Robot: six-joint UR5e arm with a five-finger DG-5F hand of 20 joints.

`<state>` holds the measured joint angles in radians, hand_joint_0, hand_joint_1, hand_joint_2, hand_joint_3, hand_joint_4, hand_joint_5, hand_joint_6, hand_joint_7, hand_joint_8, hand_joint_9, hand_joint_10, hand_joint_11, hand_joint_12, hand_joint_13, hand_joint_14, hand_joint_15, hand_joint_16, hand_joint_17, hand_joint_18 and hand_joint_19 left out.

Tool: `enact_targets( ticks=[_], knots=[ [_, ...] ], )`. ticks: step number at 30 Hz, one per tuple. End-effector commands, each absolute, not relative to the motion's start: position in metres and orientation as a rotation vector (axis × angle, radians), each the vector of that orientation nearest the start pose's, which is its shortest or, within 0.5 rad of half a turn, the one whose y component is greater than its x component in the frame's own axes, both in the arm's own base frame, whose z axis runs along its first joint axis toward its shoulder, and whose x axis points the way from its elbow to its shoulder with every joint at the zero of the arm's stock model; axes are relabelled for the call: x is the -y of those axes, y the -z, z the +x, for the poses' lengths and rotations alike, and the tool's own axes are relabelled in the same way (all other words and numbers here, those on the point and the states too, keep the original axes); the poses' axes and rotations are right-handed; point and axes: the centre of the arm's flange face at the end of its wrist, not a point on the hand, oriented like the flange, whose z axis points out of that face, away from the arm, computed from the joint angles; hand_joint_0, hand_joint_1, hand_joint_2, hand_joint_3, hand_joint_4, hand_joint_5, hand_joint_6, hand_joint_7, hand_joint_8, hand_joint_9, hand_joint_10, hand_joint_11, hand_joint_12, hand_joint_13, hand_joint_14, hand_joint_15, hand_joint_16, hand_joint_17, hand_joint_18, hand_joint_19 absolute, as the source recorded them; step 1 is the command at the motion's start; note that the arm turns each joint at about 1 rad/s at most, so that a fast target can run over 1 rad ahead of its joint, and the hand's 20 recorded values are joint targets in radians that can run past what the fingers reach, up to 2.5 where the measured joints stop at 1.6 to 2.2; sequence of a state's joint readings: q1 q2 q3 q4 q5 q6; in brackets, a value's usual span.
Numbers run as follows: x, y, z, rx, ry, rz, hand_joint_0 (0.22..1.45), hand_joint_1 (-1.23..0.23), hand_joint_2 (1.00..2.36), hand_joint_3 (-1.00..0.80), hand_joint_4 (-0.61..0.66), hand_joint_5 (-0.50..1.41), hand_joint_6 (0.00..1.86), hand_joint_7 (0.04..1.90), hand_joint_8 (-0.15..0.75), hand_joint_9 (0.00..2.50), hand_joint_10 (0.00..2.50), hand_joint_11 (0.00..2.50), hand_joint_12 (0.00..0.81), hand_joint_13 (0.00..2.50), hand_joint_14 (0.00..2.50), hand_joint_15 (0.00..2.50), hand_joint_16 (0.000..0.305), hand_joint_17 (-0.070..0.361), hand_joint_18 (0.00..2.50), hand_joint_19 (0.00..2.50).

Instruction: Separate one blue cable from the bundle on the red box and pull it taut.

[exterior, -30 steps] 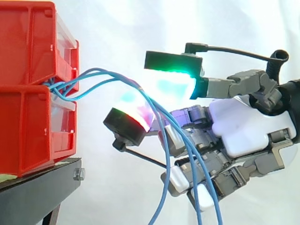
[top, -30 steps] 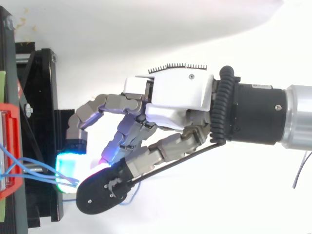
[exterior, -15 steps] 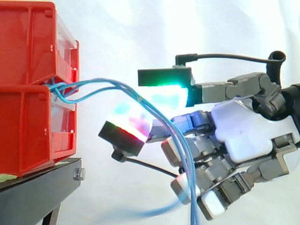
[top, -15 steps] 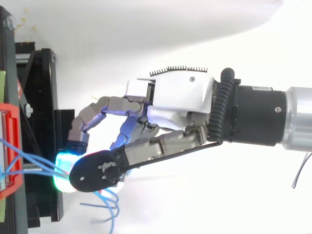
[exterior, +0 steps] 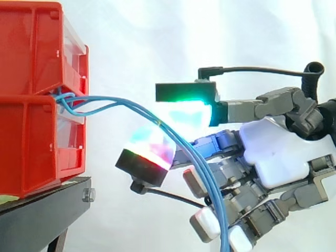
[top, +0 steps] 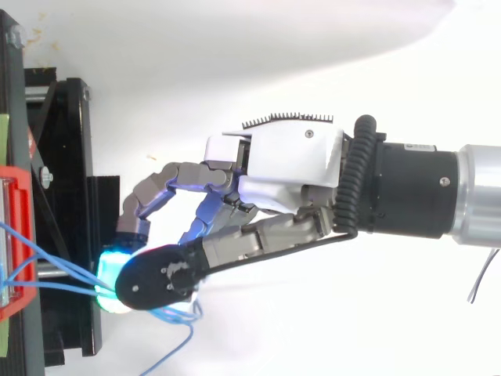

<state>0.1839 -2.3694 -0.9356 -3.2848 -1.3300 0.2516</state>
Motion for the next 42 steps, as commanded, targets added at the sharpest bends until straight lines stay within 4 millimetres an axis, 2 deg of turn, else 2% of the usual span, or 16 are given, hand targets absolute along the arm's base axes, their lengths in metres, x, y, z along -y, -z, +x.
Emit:
enact_targets(
  ticks=[1,6,12,20,26,30,34,36,42],
  knots=[
    [0.0165,-0.2716,0.7693,-1.254,-1.121,1.605,0.49,-0.42,1.01,-0.43,-0.02,-0.11,0.92,0.85,0.198,1.05,0.02,0.56,0.368,0.86,0.03,0.67,0.045,0.100,0.79,0.61],
    [0.0166,-0.2715,0.7691,-1.255,-1.120,1.606,0.47,-0.38,1.00,-0.50,0.01,-0.12,0.91,0.88,0.211,1.05,0.02,0.54,0.378,0.86,0.03,0.67,0.047,0.105,0.80,0.60],
    [0.0165,-0.2703,0.7693,-1.256,-1.118,1.607,0.44,-0.54,1.00,-0.50,0.04,-0.12,0.91,0.87,0.217,1.06,0.02,0.56,0.387,0.89,0.03,0.65,0.049,0.110,0.84,0.57],
    [0.0153,-0.2717,0.7695,-1.255,-1.123,1.604,0.42,-0.66,1.00,-0.50,0.06,-0.12,0.92,0.82,0.219,1.07,0.02,0.56,0.391,0.90,0.02,0.65,0.050,0.113,0.86,0.55],
    [0.0153,-0.2717,0.7695,-1.255,-1.123,1.604,0.57,-0.78,1.00,-0.50,-0.03,-0.12,0.93,0.85,0.166,1.07,0.02,0.61,0.333,0.88,0.03,0.67,0.037,0.084,0.81,0.60],
    [0.0153,-0.2705,0.7697,-1.256,-1.122,1.604,0.65,-0.83,1.01,-0.32,-0.15,-0.12,0.93,0.89,0.143,1.11,0.02,0.61,0.323,0.91,0.03,0.67,0.036,0.080,0.83,0.60],
    [0.0153,-0.2705,0.7697,-1.256,-1.122,1.604,0.62,-0.82,1.02,-0.22,-0.24,-0.12,0.95,0.84,0.136,1.12,0.02,0.58,0.317,0.93,0.03,0.68,0.037,0.082,0.85,0.60],
    [0.0153,-0.2717,0.7695,-1.255,-1.123,1.604,0.58,-0.79,1.01,-0.25,-0.22,-0.11,0.95,0.73,0.154,1.15,0.02,0.52,0.348,0.95,0.03,0.66,0.044,0.099,0.89,0.57],
    [0.0175,-0.2703,0.7693,-1.256,-1.119,1.607,0.54,-0.56,1.00,-0.20,-0.15,-0.09,0.91,0.79,0.171,1.15,0.01,0.46,0.381,0.95,0.02,0.64,0.052,0.118,0.92,0.55]
  ],
)
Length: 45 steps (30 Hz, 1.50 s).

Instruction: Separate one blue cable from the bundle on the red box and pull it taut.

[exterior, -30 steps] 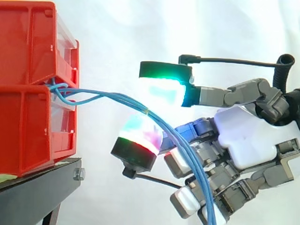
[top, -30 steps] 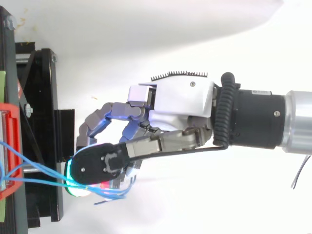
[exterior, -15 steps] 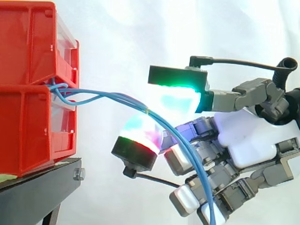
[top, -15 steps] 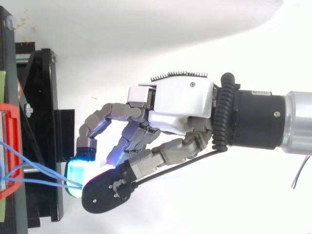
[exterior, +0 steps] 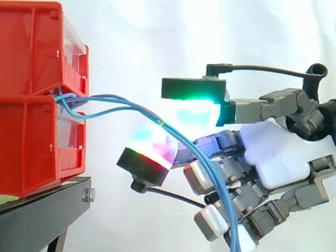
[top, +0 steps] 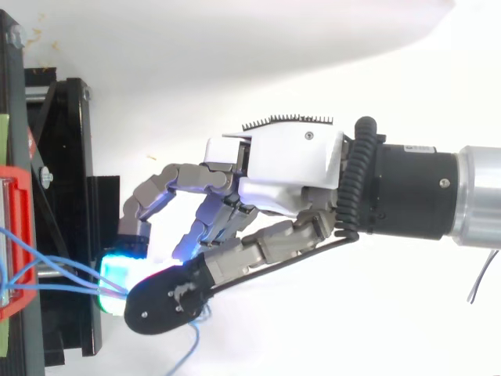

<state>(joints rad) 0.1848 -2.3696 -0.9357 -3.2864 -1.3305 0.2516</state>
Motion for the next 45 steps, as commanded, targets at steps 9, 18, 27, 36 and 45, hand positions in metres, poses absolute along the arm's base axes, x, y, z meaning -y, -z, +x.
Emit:
enact_targets(
  ticks=[9,18,27,36,45],
  knots=[
    [0.017,-0.270,0.770,-1.258,-1.117,1.601,0.55,-0.48,1.00,-0.16,-0.12,-0.09,0.90,0.81,0.176,1.16,0.01,0.46,0.394,0.95,0.02,0.64,0.054,0.121,0.91,0.56],
    [0.018,-0.270,0.769,-1.262,-1.113,1.598,0.55,-0.39,1.00,-0.22,-0.01,-0.09,0.90,0.86,0.177,1.15,0.01,0.50,0.387,0.93,0.02,0.65,0.051,0.116,0.87,0.58],
    [0.020,-0.271,0.769,-1.260,-1.111,1.599,0.55,-0.36,1.01,-0.29,0.00,-0.09,0.90,0.85,0.183,1.15,0.02,0.53,0.373,0.92,0.03,0.67,0.048,0.107,0.83,0.60],
    [0.025,-0.277,0.768,-1.265,-1.102,1.587,0.53,-0.32,1.01,-0.43,-0.01,-0.09,0.89,0.89,0.169,1.14,0.02,0.56,0.348,0.89,0.03,0.68,0.041,0.093,0.78,0.64],
    [0.051,-0.285,0.763,-1.307,-1.011,1.534,0.50,-0.33,1.00,-0.48,0.00,-0.09,0.88,0.87,0.180,1.15,0.02,0.55,0.358,0.91,0.03,0.69,0.044,0.098,0.81,0.62]
  ],
)
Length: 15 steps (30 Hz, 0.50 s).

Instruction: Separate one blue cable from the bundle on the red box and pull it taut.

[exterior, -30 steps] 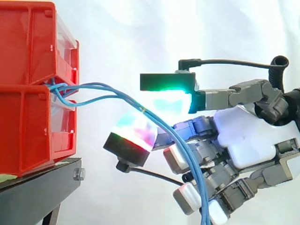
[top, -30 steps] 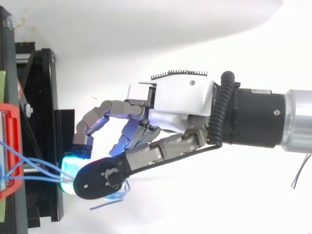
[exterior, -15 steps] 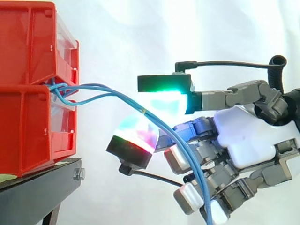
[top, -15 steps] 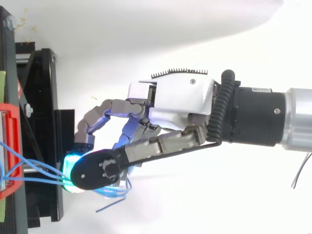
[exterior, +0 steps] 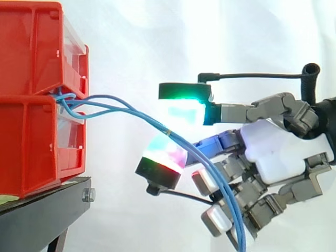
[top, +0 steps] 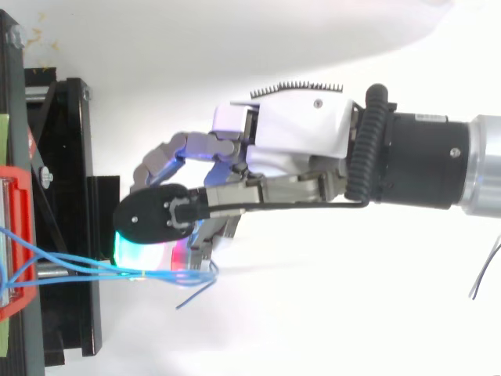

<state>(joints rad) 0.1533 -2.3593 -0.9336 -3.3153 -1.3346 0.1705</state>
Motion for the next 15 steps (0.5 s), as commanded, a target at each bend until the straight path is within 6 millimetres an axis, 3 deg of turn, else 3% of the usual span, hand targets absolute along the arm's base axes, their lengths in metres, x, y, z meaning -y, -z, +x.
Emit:
enact_targets(
  ticks=[1,7,13,15],
  knots=[
    [0.057,-0.292,0.762,-1.316,-0.991,1.502,0.49,-0.33,1.00,-0.48,0.00,-0.09,0.88,0.88,0.179,1.15,0.02,0.55,0.360,0.91,0.03,0.69,0.044,0.099,0.81,0.62],
    [0.074,-0.323,0.754,-1.378,-0.875,1.337,0.48,-0.34,1.00,-0.50,0.00,-0.09,0.88,0.88,0.185,1.15,0.02,0.54,0.364,0.91,0.03,0.68,0.045,0.101,0.83,0.61],
    [0.082,-0.327,0.752,-1.395,-0.843,1.310,0.47,-0.37,1.00,-0.50,0.01,-0.09,0.88,0.89,0.189,1.15,0.02,0.55,0.369,0.92,0.03,0.68,0.046,0.104,0.84,0.61],
    [0.083,-0.327,0.752,-1.396,-0.836,1.308,0.46,-0.45,1.00,-0.50,0.01,-0.09,0.88,0.88,0.196,1.16,0.02,0.54,0.373,0.93,0.03,0.67,0.047,0.105,0.85,0.60]
  ],
)
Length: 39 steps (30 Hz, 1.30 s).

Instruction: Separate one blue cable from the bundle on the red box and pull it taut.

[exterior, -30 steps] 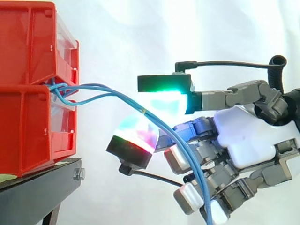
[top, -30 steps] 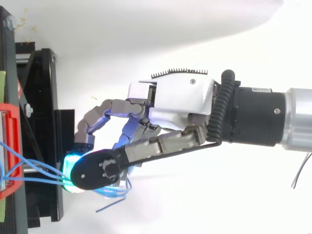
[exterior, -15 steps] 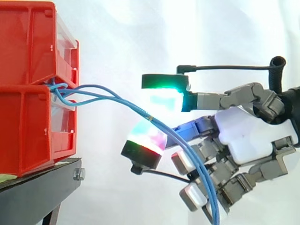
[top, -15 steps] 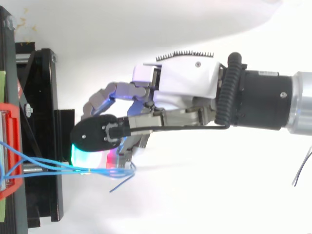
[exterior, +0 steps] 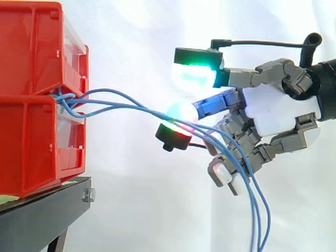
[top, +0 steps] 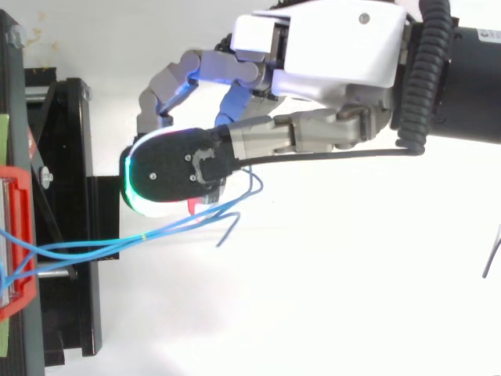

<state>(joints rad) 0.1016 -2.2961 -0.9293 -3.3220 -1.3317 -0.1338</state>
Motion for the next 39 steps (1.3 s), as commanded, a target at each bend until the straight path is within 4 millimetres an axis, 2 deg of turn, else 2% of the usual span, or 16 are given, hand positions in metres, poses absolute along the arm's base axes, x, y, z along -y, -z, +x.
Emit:
enact_targets(
  ticks=[1,4,11,12,17,21,23,27,30,36,39],
  knots=[
    [0.081,-0.326,0.752,-1.400,-0.837,1.304,0.45,-0.48,1.00,-0.50,0.01,-0.09,0.88,0.88,0.195,1.16,0.02,0.53,0.375,0.93,0.03,0.68,0.047,0.106,0.86,0.59],
    [0.080,-0.322,0.751,-1.405,-0.829,1.308,0.45,-0.52,1.00,-0.50,0.02,-0.09,0.88,0.89,0.193,1.16,0.02,0.54,0.374,0.94,0.02,0.67,0.047,0.105,0.87,0.60],
    [0.070,-0.299,0.744,-1.452,-0.820,1.334,0.45,-0.51,1.00,-0.50,0.03,-0.09,0.87,0.87,0.189,1.16,0.02,0.54,0.370,0.94,0.03,0.68,0.047,0.105,0.87,0.59],
    [0.066,-0.289,0.740,-1.458,-0.829,1.353,0.45,-0.51,1.00,-0.50,0.03,-0.09,0.87,0.87,0.191,1.16,0.02,0.53,0.371,0.94,0.03,0.68,0.047,0.105,0.87,0.59],
    [0.056,-0.265,0.748,-1.326,-0.973,1.375,0.46,-0.49,1.00,-0.50,0.07,-0.09,0.79,0.86,0.188,1.15,0.02,0.54,0.370,0.94,0.03,0.67,0.047,0.105,0.87,0.59],
    [0.046,-0.235,0.760,-1.167,-1.114,1.286,0.46,-0.49,1.00,-0.50,0.10,-0.08,0.58,1.12,0.186,1.14,0.02,0.54,0.367,0.94,0.03,0.68,0.047,0.106,0.86,0.59],
    [0.044,-0.234,0.762,-1.138,-1.123,1.262,0.45,-0.49,1.00,-0.50,0.14,-0.07,0.50,1.22,0.183,1.12,0.02,0.53,0.366,0.94,0.03,0.67,0.047,0.106,0.86,0.59],
    [0.041,-0.230,0.762,-1.124,-1.073,1.244,0.45,-0.49,1.00,-0.50,0.22,-0.11,0.50,1.00,0.186,1.10,0.02,0.52,0.364,0.93,0.03,0.67,0.047,0.106,0.85,0.59],
    [0.041,-0.227,0.762,-1.121,-1.043,1.236,0.45,-0.49,1.00,-0.50,0.23,-0.12,0.50,0.94,0.184,1.09,0.02,0.50,0.364,0.92,0.02,0.67,0.047,0.107,0.85,0.59],
    [0.039,-0.200,0.771,-1.130,-1.005,1.176,0.45,-0.49,1.00,-0.50,0.23,-0.12,0.50,0.90,0.183,1.07,0.02,0.48,0.363,0.91,0.03,0.66,0.048,0.107,0.84,0.58],
    [0.037,-0.200,0.778,-1.105,-0.981,1.105,0.45,-0.49,1.00,-0.50,0.24,-0.12,0.50,0.91,0.183,1.06,0.02,0.48,0.363,0.91,0.02,0.67,0.047,0.106,0.83,0.58]
  ],
)
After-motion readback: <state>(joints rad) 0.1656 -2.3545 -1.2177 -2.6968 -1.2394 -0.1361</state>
